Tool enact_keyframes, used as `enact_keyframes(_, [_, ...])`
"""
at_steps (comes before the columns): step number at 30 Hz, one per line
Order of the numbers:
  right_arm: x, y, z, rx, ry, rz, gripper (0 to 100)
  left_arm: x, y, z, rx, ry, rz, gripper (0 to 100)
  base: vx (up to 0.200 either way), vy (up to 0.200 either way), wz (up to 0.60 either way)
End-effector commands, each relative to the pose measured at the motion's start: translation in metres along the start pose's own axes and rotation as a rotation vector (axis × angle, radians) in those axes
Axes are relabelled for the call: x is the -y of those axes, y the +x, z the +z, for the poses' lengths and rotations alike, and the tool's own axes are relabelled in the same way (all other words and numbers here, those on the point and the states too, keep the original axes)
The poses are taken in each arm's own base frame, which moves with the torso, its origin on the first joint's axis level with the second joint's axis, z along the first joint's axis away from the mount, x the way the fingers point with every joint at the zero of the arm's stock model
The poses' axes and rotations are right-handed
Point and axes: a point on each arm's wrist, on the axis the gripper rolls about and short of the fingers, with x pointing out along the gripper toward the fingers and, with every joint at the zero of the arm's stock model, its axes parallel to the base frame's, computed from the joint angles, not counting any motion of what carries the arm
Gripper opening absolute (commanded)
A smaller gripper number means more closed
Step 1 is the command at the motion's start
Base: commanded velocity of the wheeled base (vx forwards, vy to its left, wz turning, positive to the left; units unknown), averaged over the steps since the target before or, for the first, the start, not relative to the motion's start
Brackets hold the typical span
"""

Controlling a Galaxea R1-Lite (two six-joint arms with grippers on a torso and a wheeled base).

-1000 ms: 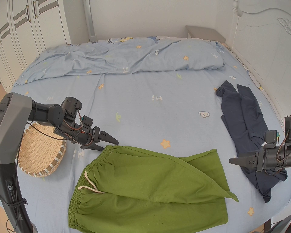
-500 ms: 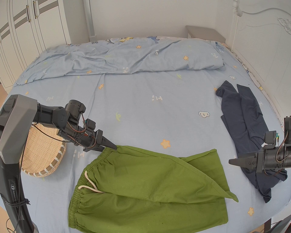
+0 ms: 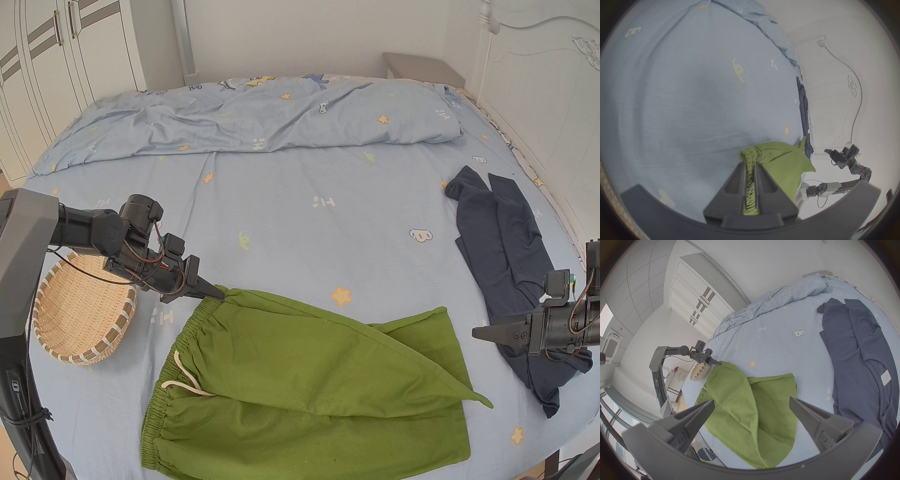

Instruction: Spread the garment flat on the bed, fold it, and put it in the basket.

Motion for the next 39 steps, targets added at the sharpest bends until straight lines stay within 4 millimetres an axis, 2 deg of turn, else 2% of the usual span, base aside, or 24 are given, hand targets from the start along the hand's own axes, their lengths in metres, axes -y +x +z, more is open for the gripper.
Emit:
enact_keyframes(1, [0.004,0.002,-0.003,-0.014,0.019,-0.008,100,0.010,-0.035,0.003,0.077,0.021,0.012,0,0.000,0.000,0.00])
enact_keyframes(13, [0.023,-0.004,-0.035,-0.068,0.126,-0.109,100,0.009,-0.038,0.003,0.081,0.016,0.014,0,0.000,0.000,0.00])
enact_keyframes(17, [0.036,0.001,-0.045,-0.090,0.167,-0.143,100,0.008,-0.037,0.002,0.078,0.015,0.013,0,0.000,0.000,0.00])
enact_keyframes(22, [0.038,0.005,-0.056,-0.077,0.153,-0.139,100,0.008,-0.038,0.003,0.083,0.016,0.014,0,0.000,0.000,0.00])
enact_keyframes(29, [0.053,0.024,-0.063,-0.104,0.165,-0.133,100,0.007,-0.037,0.003,0.080,0.013,0.015,0,0.000,0.000,0.00])
enact_keyframes(34, [0.048,0.030,-0.063,-0.096,0.129,-0.106,100,0.006,-0.037,0.003,0.081,0.012,0.015,0,0.000,0.000,0.00])
enact_keyframes(39, [0.052,0.036,-0.061,-0.105,0.133,-0.104,100,0.006,-0.038,0.003,0.083,0.012,0.016,0,0.000,0.000,0.00])
